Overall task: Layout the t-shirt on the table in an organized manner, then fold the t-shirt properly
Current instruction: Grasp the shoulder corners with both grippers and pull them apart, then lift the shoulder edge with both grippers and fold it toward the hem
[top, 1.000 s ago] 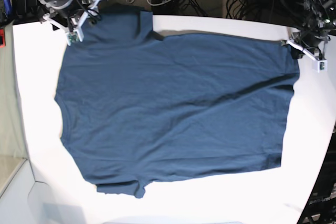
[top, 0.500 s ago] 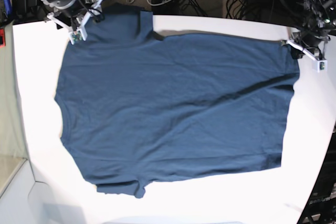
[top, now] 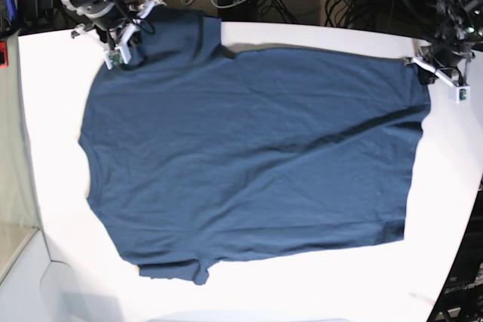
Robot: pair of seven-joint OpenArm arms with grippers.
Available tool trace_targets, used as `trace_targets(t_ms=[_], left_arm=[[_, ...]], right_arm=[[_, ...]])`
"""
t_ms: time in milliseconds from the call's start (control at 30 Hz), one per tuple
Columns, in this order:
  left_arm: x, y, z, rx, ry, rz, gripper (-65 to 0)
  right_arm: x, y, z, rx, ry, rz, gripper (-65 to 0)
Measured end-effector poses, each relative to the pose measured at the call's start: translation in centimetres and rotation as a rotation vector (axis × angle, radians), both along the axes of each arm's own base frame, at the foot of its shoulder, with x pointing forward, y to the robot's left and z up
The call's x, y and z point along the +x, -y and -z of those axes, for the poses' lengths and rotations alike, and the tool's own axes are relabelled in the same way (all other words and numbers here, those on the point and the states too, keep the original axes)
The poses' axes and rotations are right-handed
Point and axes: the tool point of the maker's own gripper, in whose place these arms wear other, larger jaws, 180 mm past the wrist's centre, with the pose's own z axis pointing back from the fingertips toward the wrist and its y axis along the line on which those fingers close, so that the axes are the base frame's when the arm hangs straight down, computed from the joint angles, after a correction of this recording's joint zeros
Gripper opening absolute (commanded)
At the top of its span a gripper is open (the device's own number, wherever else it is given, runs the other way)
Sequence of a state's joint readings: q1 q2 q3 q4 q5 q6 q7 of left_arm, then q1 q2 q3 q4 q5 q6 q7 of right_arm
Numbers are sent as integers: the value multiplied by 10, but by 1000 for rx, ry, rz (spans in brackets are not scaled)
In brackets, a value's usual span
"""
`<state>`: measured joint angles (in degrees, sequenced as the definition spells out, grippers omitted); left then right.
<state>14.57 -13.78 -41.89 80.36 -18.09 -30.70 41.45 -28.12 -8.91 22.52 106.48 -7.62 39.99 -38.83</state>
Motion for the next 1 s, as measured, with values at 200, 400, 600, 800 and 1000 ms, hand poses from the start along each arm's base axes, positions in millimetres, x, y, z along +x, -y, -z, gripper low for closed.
trace_targets(t_ms=[200, 400, 600, 800, 1000], left_arm=[[-4, 3, -9, 43, -26, 36, -649], [13, 7, -46, 114, 61, 83, -649], [6, -7, -62, 156, 39, 51, -649], [9, -10, -67, 164, 53, 48, -649], [25, -7, -75, 160, 93, 51, -649]], right_arm=[[-2, 6, -7, -48, -20, -8, -650], [15, 13, -36, -98, 64, -13, -650], [19, 14, -38, -101, 74, -12, -650], [33, 14, -45, -101, 112, -10, -650], [56, 16, -56, -103, 175, 0, -650]])
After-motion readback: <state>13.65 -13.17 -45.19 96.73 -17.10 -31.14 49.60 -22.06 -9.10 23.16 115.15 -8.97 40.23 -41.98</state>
